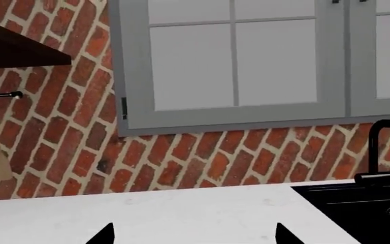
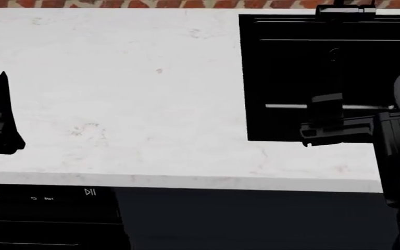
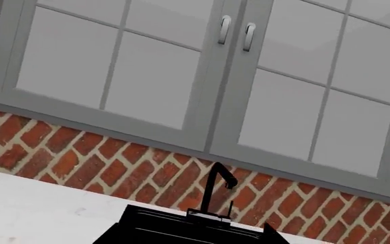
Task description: Place the eggs and milk next to the bowl.
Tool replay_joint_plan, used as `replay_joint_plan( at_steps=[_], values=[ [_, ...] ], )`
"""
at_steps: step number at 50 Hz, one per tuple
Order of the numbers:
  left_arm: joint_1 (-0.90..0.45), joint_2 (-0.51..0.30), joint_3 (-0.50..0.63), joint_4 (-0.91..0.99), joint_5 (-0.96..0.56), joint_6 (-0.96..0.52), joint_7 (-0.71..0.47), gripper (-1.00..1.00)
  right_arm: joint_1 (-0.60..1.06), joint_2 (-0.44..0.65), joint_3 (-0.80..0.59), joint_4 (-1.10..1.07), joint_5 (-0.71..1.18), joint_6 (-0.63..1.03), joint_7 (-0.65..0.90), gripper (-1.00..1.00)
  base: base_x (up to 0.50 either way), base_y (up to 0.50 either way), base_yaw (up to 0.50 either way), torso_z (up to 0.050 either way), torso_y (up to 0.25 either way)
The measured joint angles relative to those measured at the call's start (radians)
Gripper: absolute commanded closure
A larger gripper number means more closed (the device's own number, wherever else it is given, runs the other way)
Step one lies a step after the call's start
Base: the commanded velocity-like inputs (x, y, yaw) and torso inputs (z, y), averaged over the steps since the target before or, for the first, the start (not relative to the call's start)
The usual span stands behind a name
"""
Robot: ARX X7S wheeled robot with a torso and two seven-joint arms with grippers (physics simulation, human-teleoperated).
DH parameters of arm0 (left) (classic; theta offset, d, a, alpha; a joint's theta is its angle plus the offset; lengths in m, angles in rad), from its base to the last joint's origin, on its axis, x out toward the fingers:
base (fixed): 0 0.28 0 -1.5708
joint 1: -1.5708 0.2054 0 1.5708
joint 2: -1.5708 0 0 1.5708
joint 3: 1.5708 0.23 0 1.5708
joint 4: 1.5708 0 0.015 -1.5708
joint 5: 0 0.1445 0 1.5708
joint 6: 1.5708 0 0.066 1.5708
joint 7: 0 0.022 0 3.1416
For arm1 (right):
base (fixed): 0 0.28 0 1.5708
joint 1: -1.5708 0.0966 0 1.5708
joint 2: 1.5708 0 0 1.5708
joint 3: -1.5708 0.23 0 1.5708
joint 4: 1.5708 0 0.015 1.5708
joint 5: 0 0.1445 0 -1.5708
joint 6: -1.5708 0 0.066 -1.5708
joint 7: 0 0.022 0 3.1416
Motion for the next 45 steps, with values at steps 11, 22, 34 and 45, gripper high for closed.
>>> replay_joint_plan(
  at_steps=[11,22,34,45],
  values=[
    [-0.002,-0.002,-0.004,0.006,-0.014,-0.007,0.0,-1.0,-0.001,0.0,-0.004,-0.001,0.003,-0.001,0.0,-1.0,0.0,-0.5,0.0,0.0,0.0],
    [-0.003,0.005,0.003,-0.001,-0.019,0.0,0.001,-1.0,-0.011,0.002,-0.003,-0.003,0.006,-0.003,0.0,-1.0,0.0,-0.5,0.0,0.0,0.0],
    [-0.003,0.008,-0.002,0.005,-0.032,-0.011,-0.01,-1.0,-0.022,0.0,-0.002,-0.003,0.008,-0.012,0.002,-1.0,0.0,-0.5,0.0,0.0,0.0],
    [0.007,0.007,-0.001,0.009,-0.042,-0.013,-0.009,-1.0,-0.033,0.001,-0.005,-0.004,0.005,-0.024,0.004,-1.0,0.0,-0.5,0.0,0.0,0.0]
  ],
)
